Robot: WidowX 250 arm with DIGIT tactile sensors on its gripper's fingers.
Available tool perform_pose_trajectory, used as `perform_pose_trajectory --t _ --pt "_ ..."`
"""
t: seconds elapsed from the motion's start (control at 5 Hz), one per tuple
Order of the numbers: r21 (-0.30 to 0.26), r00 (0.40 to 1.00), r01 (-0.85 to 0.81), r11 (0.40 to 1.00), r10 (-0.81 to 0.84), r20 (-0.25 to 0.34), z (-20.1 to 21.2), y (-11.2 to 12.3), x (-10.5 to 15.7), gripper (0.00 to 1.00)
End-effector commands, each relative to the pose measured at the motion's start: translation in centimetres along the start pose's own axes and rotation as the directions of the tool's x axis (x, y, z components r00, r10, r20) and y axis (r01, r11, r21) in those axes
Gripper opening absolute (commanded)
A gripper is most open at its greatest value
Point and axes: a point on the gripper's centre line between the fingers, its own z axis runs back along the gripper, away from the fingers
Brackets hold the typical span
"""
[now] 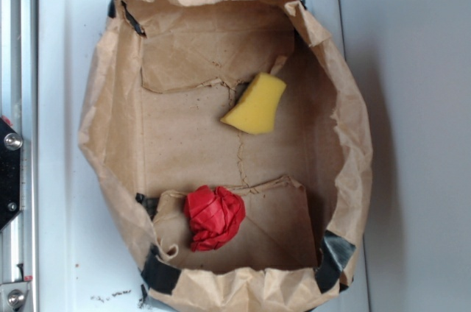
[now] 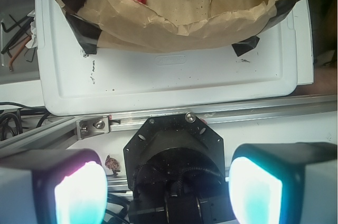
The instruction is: Grab the green sponge.
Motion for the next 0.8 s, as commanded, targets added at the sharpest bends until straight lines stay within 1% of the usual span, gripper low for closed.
perform_pose_trajectory --t 0.0,0.2,0.6 --pt "0.000 1.000 0.000 1.000 0.000 0.000 0.0 0.0 0.0 1.00" --pt "0.005 0.999 -0.038 0.999 0.038 0.018 -0.6 -0.8 1.4 1.00" --pt "0.003 0.995 -0.078 0.997 0.078 0.063 -2.0 -1.0 4.2 1.00"
